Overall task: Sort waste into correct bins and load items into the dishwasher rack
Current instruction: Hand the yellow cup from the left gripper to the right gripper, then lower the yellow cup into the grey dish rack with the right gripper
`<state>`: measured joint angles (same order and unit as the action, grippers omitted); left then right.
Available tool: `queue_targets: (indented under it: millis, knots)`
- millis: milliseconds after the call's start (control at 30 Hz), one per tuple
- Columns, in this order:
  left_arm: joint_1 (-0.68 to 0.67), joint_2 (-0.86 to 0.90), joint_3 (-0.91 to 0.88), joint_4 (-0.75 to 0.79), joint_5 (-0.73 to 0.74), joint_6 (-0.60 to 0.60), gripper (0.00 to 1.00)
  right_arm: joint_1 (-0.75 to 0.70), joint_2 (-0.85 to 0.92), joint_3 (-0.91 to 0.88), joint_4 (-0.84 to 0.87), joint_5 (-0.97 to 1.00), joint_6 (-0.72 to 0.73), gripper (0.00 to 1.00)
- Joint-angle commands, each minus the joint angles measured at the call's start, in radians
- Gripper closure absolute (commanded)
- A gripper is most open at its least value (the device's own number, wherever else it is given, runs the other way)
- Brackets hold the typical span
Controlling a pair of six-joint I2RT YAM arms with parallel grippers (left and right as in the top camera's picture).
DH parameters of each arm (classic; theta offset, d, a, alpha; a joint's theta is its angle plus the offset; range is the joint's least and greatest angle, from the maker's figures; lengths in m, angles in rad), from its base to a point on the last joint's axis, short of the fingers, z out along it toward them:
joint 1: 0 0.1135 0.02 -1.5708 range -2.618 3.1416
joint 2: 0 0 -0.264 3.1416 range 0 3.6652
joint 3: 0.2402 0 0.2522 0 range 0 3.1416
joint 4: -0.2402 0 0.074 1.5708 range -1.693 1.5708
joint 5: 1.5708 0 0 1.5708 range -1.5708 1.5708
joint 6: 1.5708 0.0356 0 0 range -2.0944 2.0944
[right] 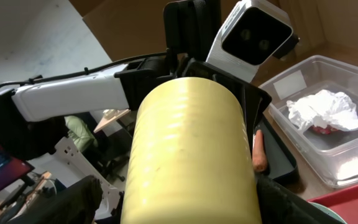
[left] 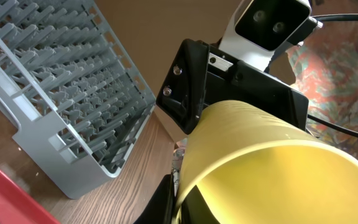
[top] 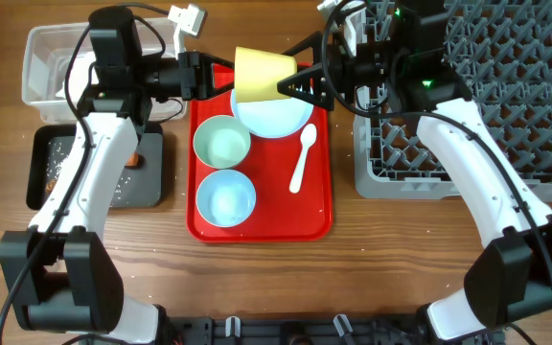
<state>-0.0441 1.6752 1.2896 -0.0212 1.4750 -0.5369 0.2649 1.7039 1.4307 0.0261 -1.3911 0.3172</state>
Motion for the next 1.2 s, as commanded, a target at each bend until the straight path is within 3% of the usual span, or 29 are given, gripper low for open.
queue_targets:
  millis: [0, 133, 233, 267, 367, 500, 867, 967, 1067, 1167]
  knots:
    - [-0.005, -0.020, 0.012, 0.003, -0.010, -0.004, 0.96, 0.007, 0.015, 0.014, 0.003, -0.031, -0.003, 0.22]
    - [-0.005, -0.020, 0.012, 0.003, -0.010, -0.003, 0.96, 0.007, 0.015, 0.014, -0.014, -0.024, -0.002, 0.28]
    - [-0.005, -0.020, 0.012, 0.003, -0.010, -0.003, 0.96, 0.007, 0.015, 0.014, -0.020, -0.008, 0.000, 0.39]
    - [-0.005, -0.020, 0.012, 0.003, -0.010, -0.003, 0.86, 0.007, 0.015, 0.014, -0.020, 0.009, 0.000, 0.42]
    - [-0.005, -0.020, 0.012, 0.003, -0.010, -0.003, 0.74, 0.005, 0.015, 0.014, -0.019, 0.023, 0.000, 0.48]
    - [-0.005, -0.020, 0.012, 0.003, -0.010, -0.003, 0.68, -0.010, 0.015, 0.014, -0.020, 0.022, 0.001, 0.49]
    - [-0.004, -0.019, 0.012, 0.002, -0.042, 0.009, 0.63, -0.181, 0.015, 0.014, -0.054, 0.044, 0.064, 0.56]
    - [-0.004, -0.010, 0.012, 0.002, -0.082, 0.009, 0.62, -0.232, 0.015, 0.014, -0.129, 0.117, 0.056, 0.56]
    - [-0.004, -0.005, 0.002, -0.038, -0.171, 0.012, 0.53, -0.267, 0.015, 0.014, -0.227, 0.204, 0.029, 0.56]
    - [-0.005, -0.005, 0.002, -0.183, -0.332, 0.087, 0.43, -0.279, 0.009, 0.015, -0.373, 0.306, -0.026, 0.56]
